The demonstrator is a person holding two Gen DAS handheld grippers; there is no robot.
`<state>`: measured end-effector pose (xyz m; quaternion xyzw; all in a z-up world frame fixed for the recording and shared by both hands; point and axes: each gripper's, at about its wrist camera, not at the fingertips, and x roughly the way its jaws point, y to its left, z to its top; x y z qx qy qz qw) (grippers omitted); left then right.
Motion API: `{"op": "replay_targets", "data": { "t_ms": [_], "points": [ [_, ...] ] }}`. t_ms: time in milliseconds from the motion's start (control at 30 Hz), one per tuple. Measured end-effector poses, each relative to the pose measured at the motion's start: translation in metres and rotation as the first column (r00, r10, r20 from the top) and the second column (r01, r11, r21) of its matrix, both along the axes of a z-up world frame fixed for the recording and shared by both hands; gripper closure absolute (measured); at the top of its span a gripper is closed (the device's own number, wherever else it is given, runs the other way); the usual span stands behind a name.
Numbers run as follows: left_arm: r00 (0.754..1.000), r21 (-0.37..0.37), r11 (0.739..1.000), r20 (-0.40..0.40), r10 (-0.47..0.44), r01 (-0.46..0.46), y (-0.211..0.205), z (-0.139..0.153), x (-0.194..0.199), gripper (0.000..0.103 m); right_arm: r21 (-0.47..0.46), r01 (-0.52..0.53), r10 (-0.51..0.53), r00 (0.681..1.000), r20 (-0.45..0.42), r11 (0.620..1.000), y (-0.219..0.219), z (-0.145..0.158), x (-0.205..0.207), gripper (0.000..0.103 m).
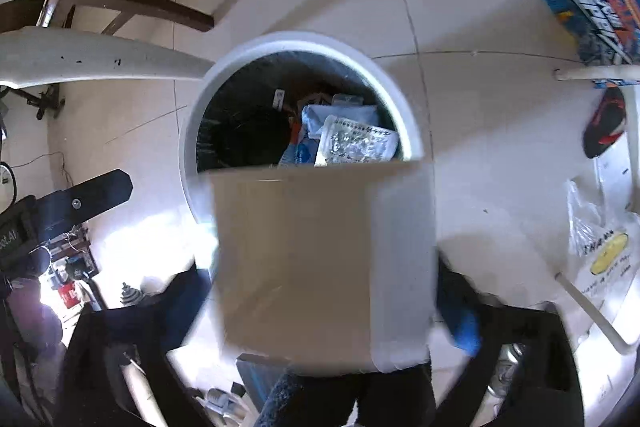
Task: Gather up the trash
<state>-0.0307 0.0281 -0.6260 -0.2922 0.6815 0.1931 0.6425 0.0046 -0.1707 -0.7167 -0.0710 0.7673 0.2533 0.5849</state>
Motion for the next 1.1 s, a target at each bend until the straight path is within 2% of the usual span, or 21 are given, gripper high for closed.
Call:
{"op": "replay_targets", "data": {
  "t_ms": [167,267,400,533,600,733,800,833,933,1100],
  "points": [
    [1.000,0.047,0.999,0.000,0.015,-0.015,-0.003,0.021,-0.017,0.004,-0.031,-0.037,0.038,0.998,0.049,0.999,0.000,0.015,-0.002,0.000],
    [1.000,0.074,0.997,-0.011,0.024,-0.023,-0.011,0.036,-0.029,0.004,-0.102,-0.063,0.076,0.989,0.130,0.993,-0.004,0.034,-0.003,0.000],
    [0.999,0.099,0.995,-0.023,0.033,-0.030,-0.024,0.059,-0.043,0.004,-0.144,-0.070,0.096,0.979,0.179,0.987,-0.016,0.063,-0.005,0.000],
    [0.999,0.115,0.993,-0.025,0.039,-0.036,-0.038,0.098,-0.056,0.004,-0.161,-0.081,0.114,0.972,0.208,0.984,-0.026,0.105,-0.009,0.000],
    [0.999,0.127,0.991,-0.016,0.038,-0.036,-0.043,0.129,-0.063,0.004,-0.151,-0.084,0.115,0.970,0.216,0.985,-0.029,0.131,-0.012,0.000],
    [1.000,0.131,0.991,0.010,0.016,-0.017,-0.056,0.190,-0.073,0.004,-0.136,-0.095,0.128,0.957,0.259,0.986,-0.032,0.203,-0.021,0.000],
    [0.999,0.128,0.992,0.034,-0.005,0.001,-0.062,0.232,-0.079,0.004,-0.117,-0.095,0.124,0.954,0.271,0.989,-0.036,0.241,-0.025,0.000],
    [0.999,0.129,0.992,0.041,-0.016,0.011,-0.066,0.246,-0.080,0.004,-0.105,-0.094,0.120,0.953,0.277,0.990,-0.040,0.264,-0.028,0.000],
    [0.995,0.137,0.989,0.078,-0.062,0.051,-0.077,0.314,-0.089,0.004,-0.075,-0.087,0.105,0.950,0.295,0.993,-0.050,0.338,-0.036,0.000],
    [0.984,0.121,0.990,0.156,-0.090,0.071,-0.088,0.406,-0.099,0.004,-0.031,-0.090,0.096,0.943,0.318,0.995,-0.068,0.452,-0.051,0.000]
  ]
}}
